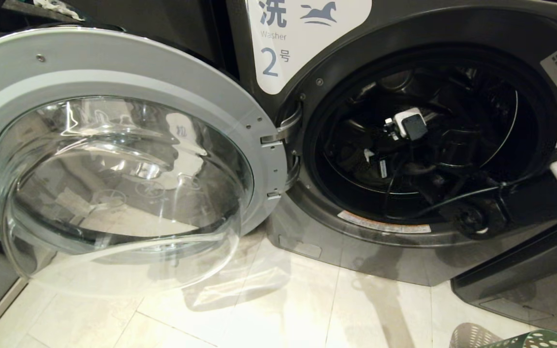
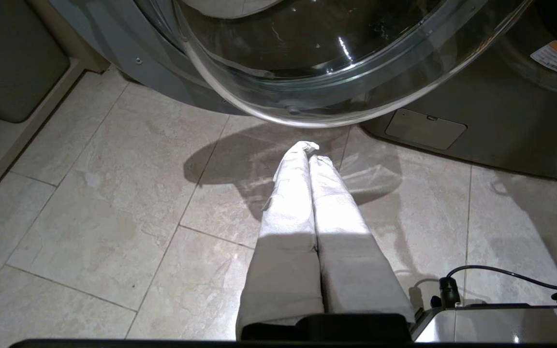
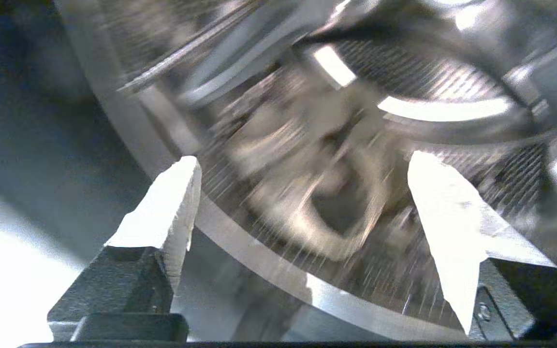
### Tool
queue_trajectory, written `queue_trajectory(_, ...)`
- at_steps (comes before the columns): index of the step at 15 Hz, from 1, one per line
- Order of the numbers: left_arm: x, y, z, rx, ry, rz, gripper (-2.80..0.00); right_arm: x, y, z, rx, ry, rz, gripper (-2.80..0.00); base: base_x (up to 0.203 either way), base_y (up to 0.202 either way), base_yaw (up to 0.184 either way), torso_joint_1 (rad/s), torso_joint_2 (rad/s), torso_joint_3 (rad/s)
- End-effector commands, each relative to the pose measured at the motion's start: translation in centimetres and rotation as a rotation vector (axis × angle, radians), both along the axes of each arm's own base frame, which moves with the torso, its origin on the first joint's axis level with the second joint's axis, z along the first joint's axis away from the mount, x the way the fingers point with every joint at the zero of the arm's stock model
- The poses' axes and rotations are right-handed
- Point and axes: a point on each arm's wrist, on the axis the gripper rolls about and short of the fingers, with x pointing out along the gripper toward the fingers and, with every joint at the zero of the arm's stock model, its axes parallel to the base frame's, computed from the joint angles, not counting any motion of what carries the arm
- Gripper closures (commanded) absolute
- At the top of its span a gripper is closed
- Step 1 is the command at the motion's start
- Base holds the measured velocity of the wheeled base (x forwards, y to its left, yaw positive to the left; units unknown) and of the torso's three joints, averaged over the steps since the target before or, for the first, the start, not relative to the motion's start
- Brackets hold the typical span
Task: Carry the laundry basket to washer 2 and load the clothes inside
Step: Place the clothes into the washing machine
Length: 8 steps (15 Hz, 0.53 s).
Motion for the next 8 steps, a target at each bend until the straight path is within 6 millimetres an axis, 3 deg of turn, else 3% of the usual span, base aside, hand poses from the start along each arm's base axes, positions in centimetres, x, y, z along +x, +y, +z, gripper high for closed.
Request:
queue_trajectory(1,0.0,0.0,0.0,0.001,-0.001,0.000,0.00,-6.9,-0.4,3.8,0.057,-0.025,0.057,-2.80,0.000,0.000,0.000,0.000,0.00,0.000)
queue_trajectory(5,0.0,0.0,0.0,0.000,-0.001,0.000,0.00,-14.3,-1.7,4.8,0.098,0.070,0.109,-2.80,0.000,0.000,0.000,0.000,0.00,0.000)
queue_trajectory(8,0.0,0.0,0.0,0.002,-0.001,0.000,0.00,-18.5,-3.3,2.7,0.081,0.146,0.111,-2.80,0.000,0.000,0.000,0.000,0.00,0.000)
